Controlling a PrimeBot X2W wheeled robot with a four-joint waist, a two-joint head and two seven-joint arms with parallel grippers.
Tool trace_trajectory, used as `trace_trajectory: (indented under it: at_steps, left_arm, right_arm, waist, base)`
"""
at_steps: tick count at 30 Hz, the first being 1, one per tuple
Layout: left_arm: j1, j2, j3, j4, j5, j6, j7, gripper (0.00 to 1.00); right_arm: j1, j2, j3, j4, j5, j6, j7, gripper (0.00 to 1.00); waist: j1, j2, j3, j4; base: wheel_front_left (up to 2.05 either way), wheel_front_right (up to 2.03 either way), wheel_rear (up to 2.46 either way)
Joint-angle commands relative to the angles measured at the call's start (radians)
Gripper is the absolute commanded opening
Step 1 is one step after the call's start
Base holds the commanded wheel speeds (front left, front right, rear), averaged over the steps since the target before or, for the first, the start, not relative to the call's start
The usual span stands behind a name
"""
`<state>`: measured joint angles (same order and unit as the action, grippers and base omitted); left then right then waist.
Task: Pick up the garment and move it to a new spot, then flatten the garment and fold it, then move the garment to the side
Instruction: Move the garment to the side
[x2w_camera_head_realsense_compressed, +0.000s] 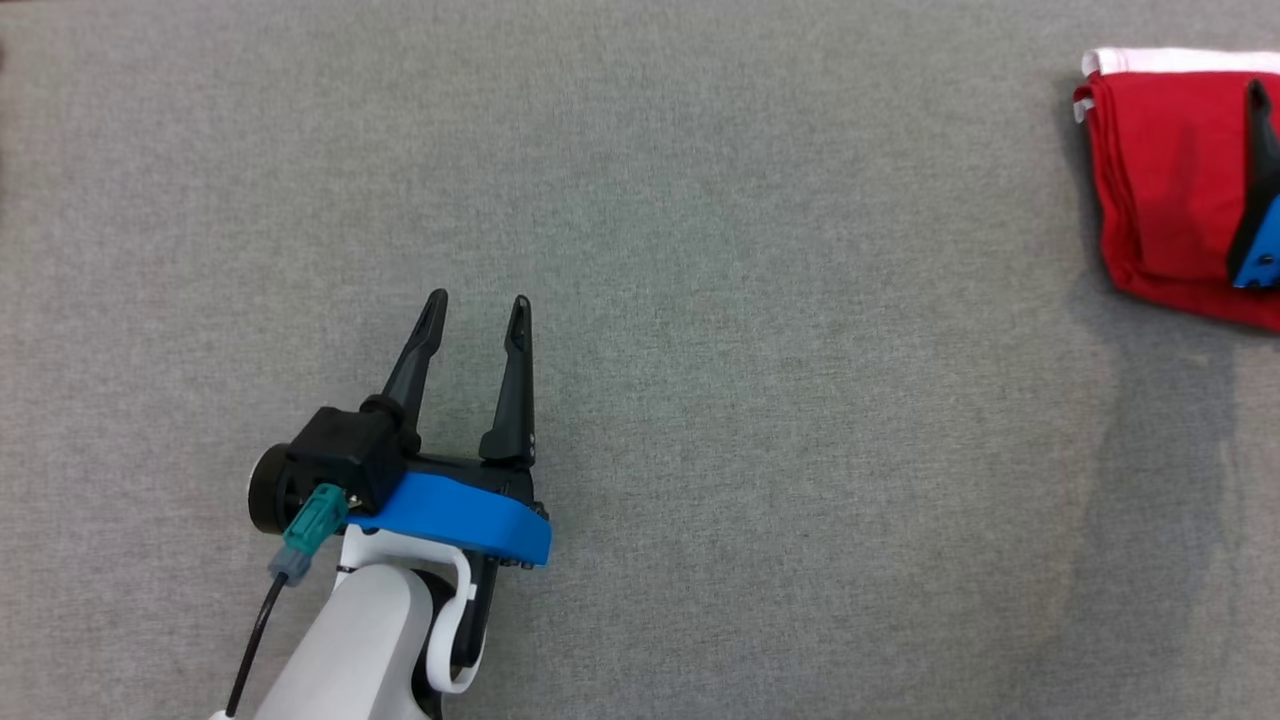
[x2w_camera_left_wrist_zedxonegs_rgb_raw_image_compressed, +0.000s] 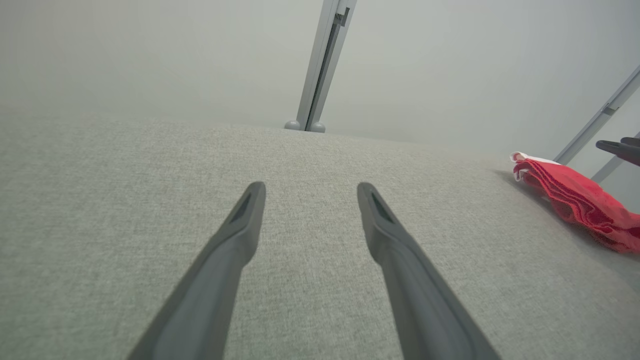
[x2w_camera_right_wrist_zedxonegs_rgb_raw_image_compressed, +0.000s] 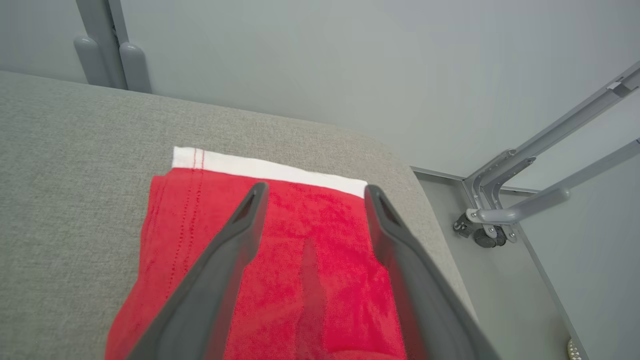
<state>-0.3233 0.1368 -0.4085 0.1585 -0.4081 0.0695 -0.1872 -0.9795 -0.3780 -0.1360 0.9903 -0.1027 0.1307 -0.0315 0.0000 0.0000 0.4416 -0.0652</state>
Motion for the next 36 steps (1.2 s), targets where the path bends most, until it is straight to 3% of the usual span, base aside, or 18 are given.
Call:
trace_trajectory:
  at_steps: [1, 11, 20, 29, 36]
  left_arm:
    - [-0.017, 0.005, 0.0, 0.003, -0.004, -0.003, -0.006, 1.0]
    - [-0.028, 0.002, 0.044, 0.069, -0.031, 0.015, -0.038, 1.0]
    - [0.026, 0.0, 0.099, 0.164, -0.049, 0.042, -0.069, 1.0]
    - [0.125, 0.001, 0.124, 0.213, -0.062, 0.038, -0.077, 1.0]
    - [0.199, 0.004, 0.12, 0.233, -0.072, 0.023, -0.078, 1.0]
  right_arm:
    - [-0.019, 0.004, 0.009, 0.001, 0.0, 0.0, -0.018, 1.0]
    - [0.022, 0.122, 0.098, -0.004, 0.046, 0.0, -0.114, 1.0]
    - [0.187, 0.214, 0.143, -0.04, 0.131, 0.0, -0.2, 1.0]
    - [0.448, 0.306, 0.096, -0.212, 0.195, 0.0, -0.232, 1.0]
    - [0.655, 0.327, 0.037, -0.405, 0.154, 0.0, -0.233, 1.0]
  waist:
    - [0.0, 0.0, -0.02, -0.007]
    - [0.0, 0.0, -0.17, 0.004]
    - [0.0, 0.0, -0.314, 0.056]
    - [0.0, 0.0, -0.395, 0.089]
    - [0.0, 0.0, -0.424, 0.102]
  base:
    - [0.0, 0.0, 0.0]
    - [0.0, 0.0, 0.0]
    - [0.0, 0.0, 0.0]
    - [0.0, 0.0, 0.0]
    - [0.0, 0.0, 0.0]
